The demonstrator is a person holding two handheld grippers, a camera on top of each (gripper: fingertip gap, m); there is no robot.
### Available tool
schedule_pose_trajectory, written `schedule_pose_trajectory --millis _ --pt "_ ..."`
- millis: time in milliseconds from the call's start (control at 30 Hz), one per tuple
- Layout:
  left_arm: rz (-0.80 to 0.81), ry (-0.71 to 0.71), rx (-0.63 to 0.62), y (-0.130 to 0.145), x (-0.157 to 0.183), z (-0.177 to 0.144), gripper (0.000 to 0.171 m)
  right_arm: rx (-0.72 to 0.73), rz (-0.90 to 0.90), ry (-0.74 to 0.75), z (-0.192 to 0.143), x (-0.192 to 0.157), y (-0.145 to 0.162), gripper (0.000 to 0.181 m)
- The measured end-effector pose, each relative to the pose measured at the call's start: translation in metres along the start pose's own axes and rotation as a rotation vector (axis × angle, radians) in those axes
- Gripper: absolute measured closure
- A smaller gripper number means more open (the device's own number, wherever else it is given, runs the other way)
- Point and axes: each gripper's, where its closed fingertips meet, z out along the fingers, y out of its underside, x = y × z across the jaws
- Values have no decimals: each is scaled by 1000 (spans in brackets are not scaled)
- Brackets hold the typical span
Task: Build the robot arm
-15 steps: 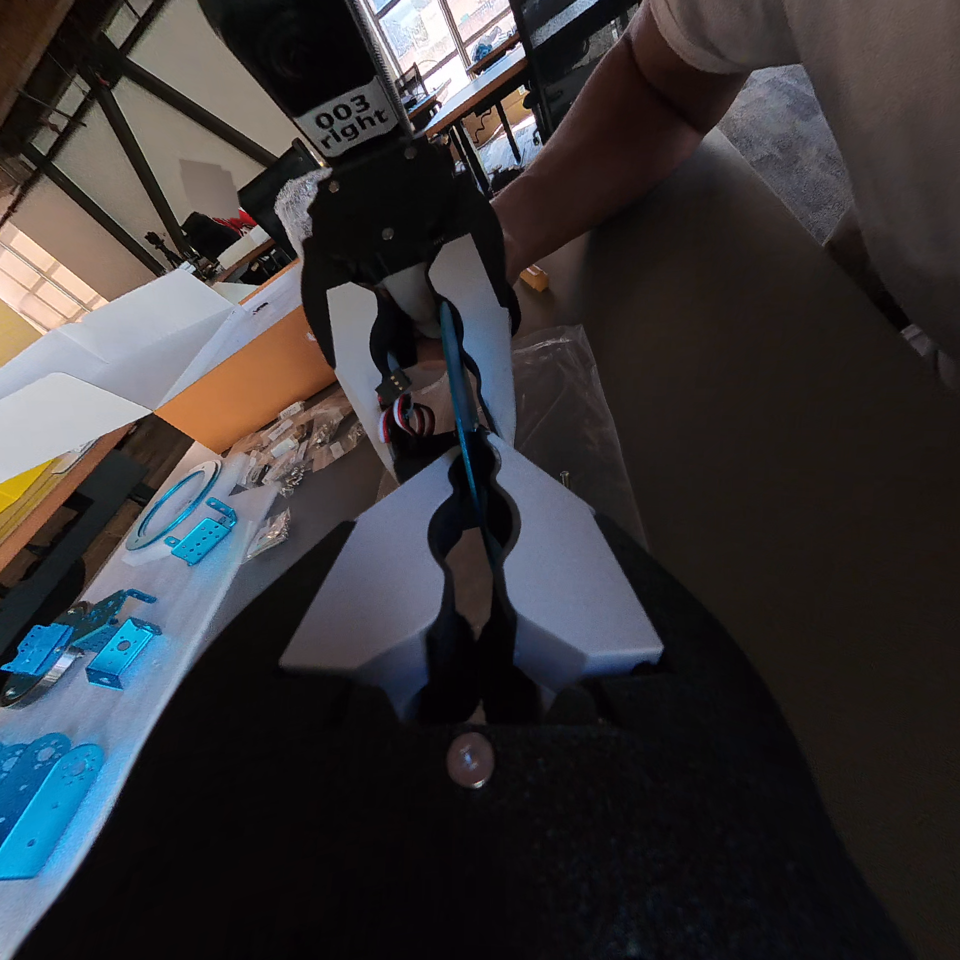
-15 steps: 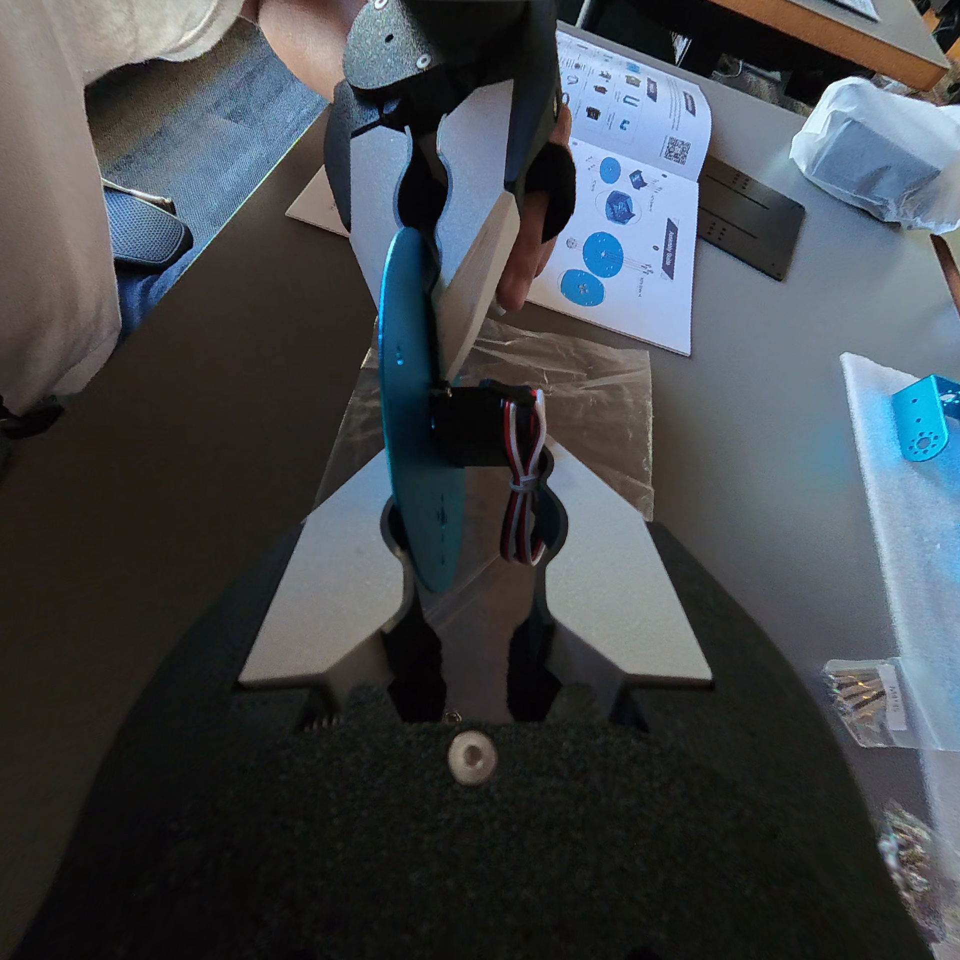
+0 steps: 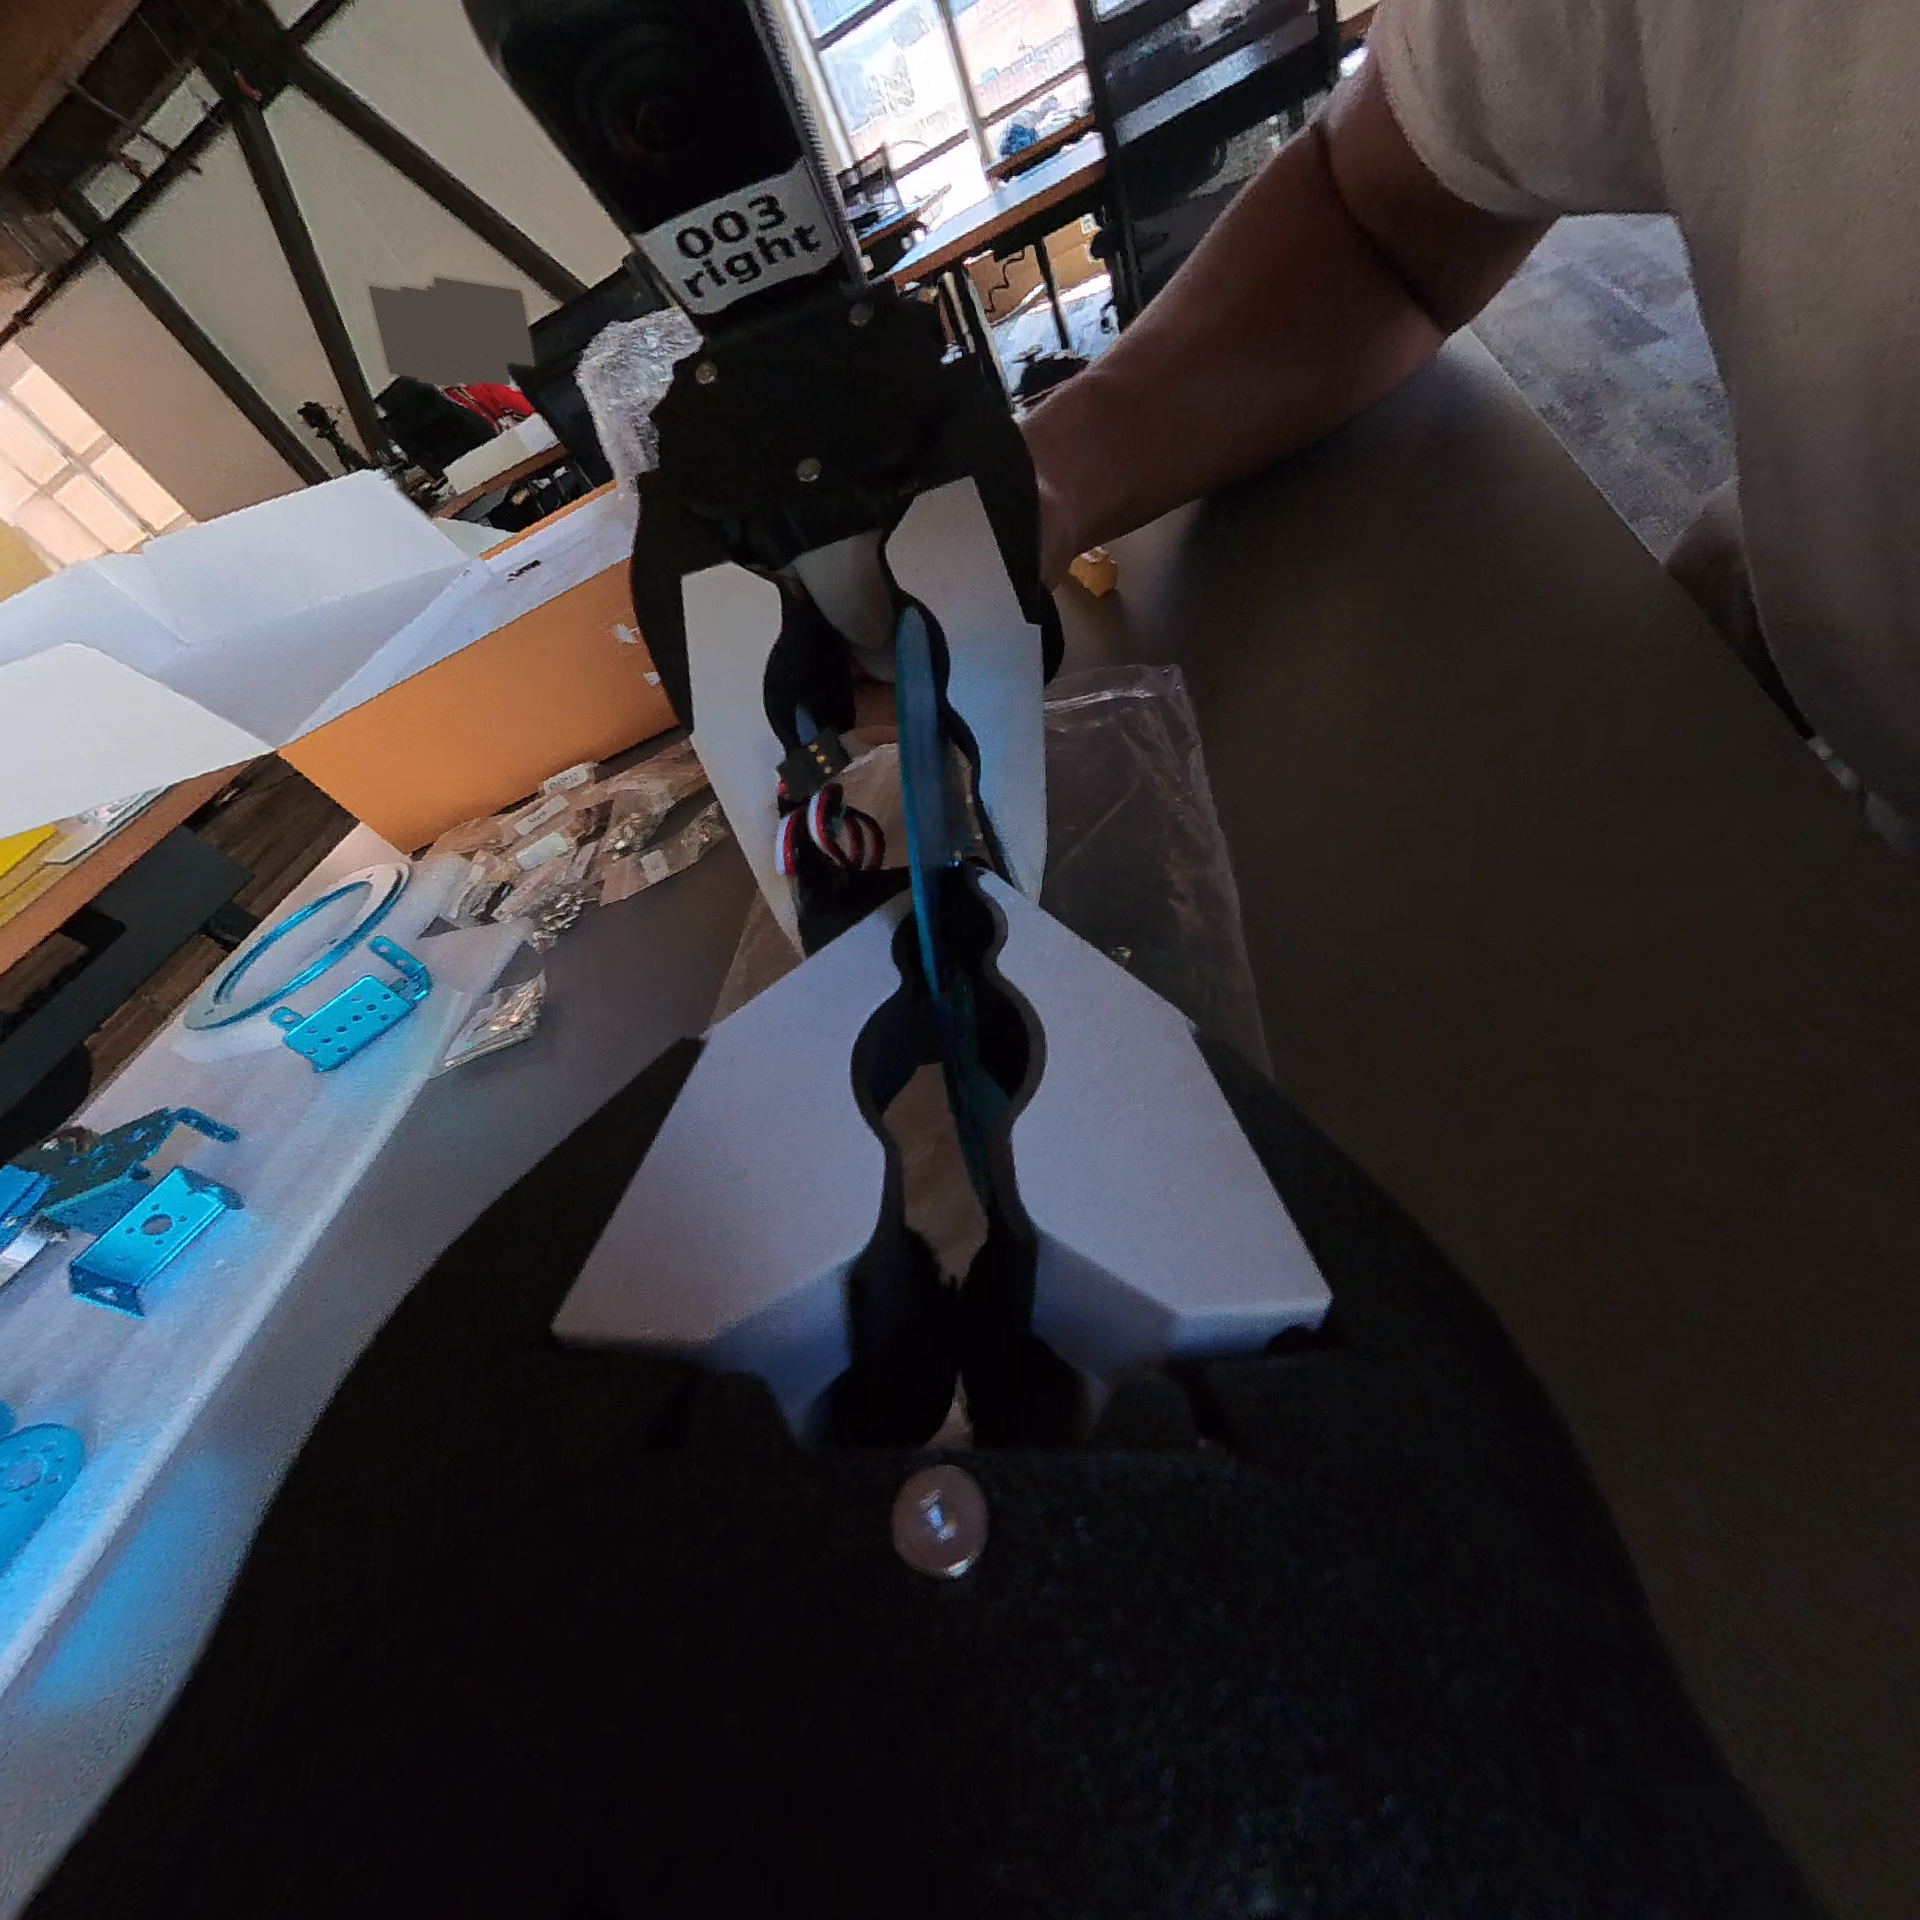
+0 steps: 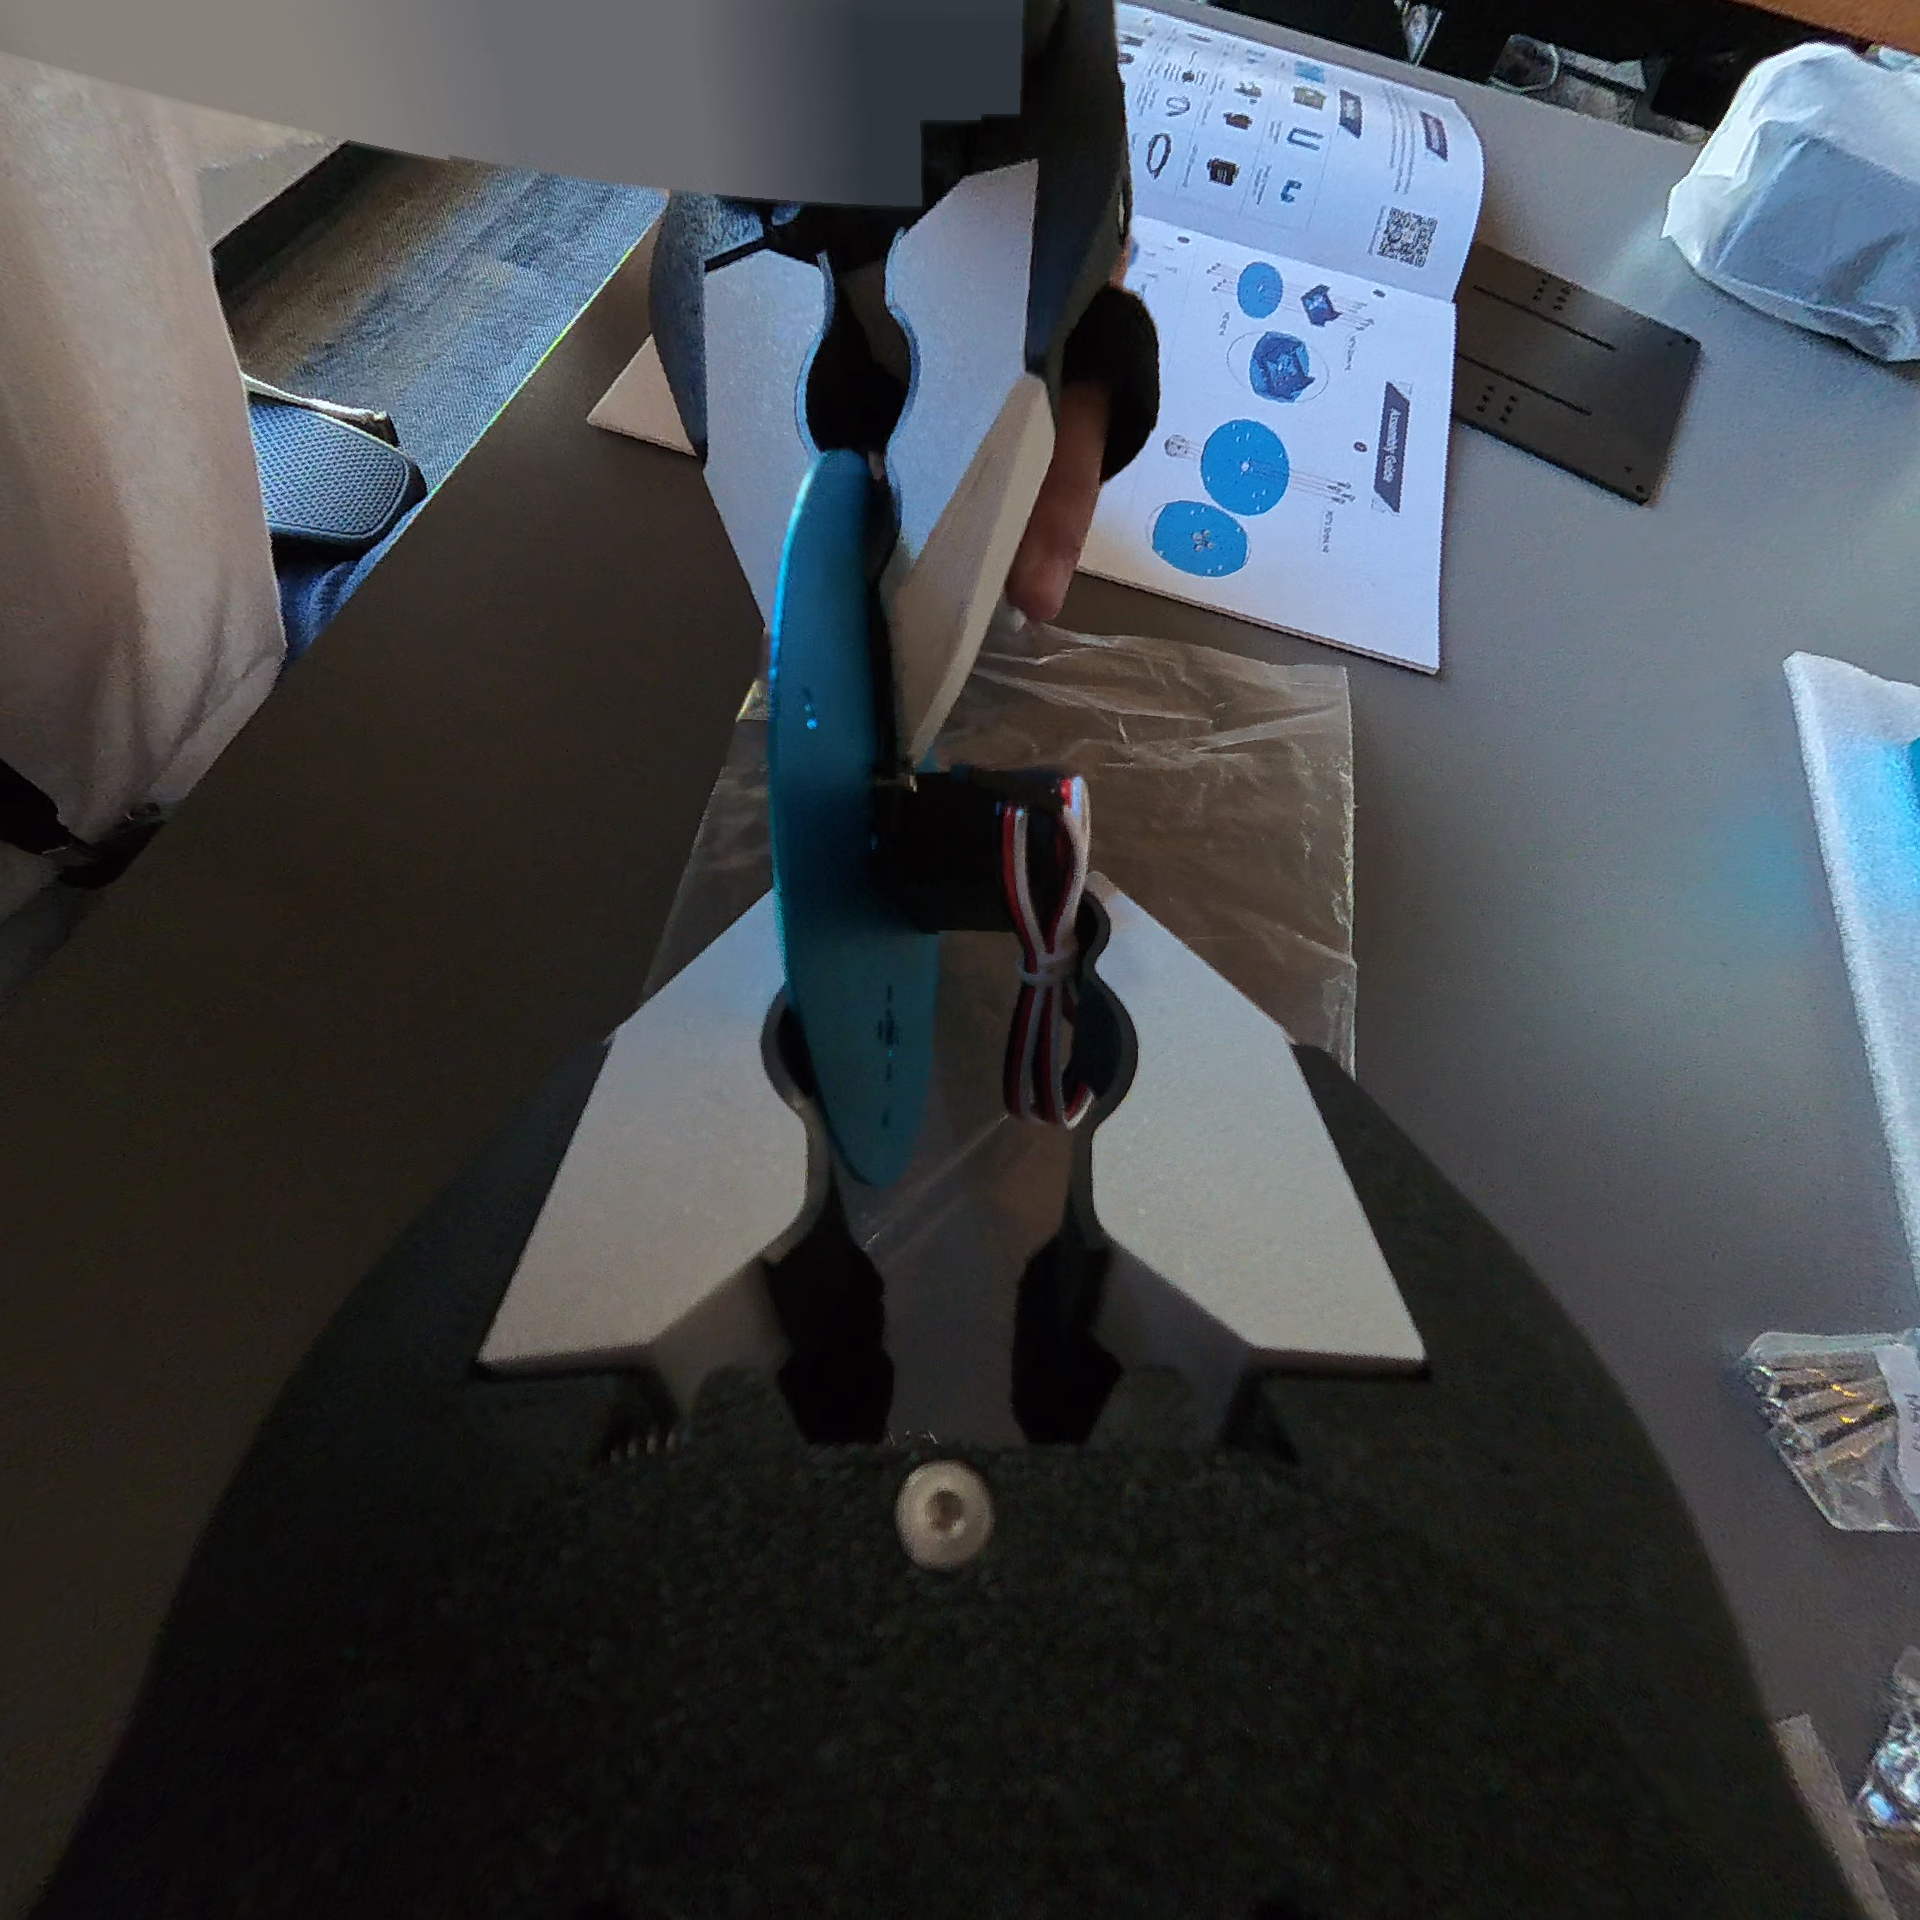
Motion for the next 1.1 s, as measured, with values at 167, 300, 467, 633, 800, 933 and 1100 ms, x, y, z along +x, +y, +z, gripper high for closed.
schedule_pose_trajectory --millis 167,300,467,633,800,933,1100 --pt "-3 -60 -17 0 -7 0 151 -9 13 -6 2 1 -1 138" --pt "-72 -2 -25 1 0 2 162 -31 -18 12 3 0 -2 139" --pt "-98 -18 -41 2 -3 2 162 -39 -28 37 3 3 -1 139" --pt "-120 -27 -54 3 -4 2 163 -37 -32 45 3 4 -1 139" --pt "-124 -45 -73 3 -5 1 163 -30 -37 54 3 5 -1 139" --pt "-79 -77 -85 3 -4 1 163 -20 -34 57 3 5 0 139" --pt "-69 -107 -109 3 -5 2 163 -20 -39 62 3 5 0 139"
